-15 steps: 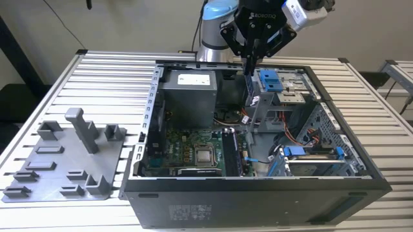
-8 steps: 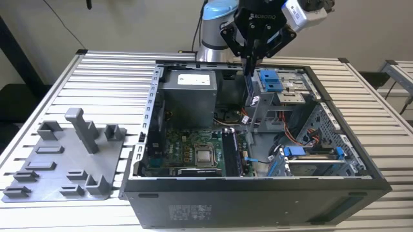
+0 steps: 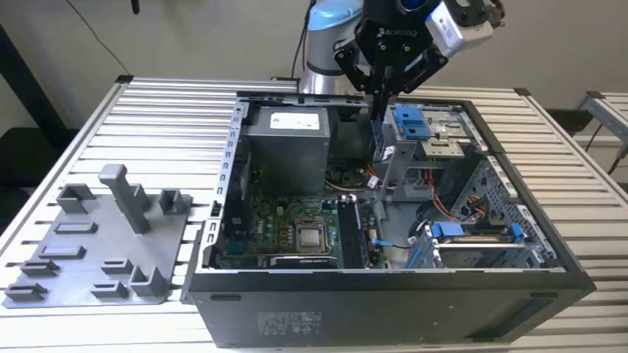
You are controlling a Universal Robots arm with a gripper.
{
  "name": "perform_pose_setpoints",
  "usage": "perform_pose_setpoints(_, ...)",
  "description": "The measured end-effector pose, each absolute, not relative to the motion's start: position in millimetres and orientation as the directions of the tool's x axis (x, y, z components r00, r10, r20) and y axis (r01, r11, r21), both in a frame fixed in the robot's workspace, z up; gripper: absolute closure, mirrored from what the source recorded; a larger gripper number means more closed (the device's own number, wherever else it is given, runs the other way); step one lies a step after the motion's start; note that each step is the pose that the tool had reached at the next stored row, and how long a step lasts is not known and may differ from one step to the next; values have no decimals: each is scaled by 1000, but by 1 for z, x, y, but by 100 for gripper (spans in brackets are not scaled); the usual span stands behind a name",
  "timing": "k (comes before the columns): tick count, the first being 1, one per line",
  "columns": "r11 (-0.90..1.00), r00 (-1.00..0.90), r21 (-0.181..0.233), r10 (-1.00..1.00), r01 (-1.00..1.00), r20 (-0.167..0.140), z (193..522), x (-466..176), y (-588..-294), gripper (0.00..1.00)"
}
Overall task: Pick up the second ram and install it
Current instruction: 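Insert the second ram into the second slot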
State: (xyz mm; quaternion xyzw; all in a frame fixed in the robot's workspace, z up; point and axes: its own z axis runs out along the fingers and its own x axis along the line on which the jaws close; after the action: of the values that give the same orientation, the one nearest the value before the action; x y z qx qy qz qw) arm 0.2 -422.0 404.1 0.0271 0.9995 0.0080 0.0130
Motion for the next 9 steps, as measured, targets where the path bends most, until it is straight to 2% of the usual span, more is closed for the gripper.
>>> perform_pose_setpoints(9, 999, -999, 16, 45, 44, -25, 397, 0, -423, 86)
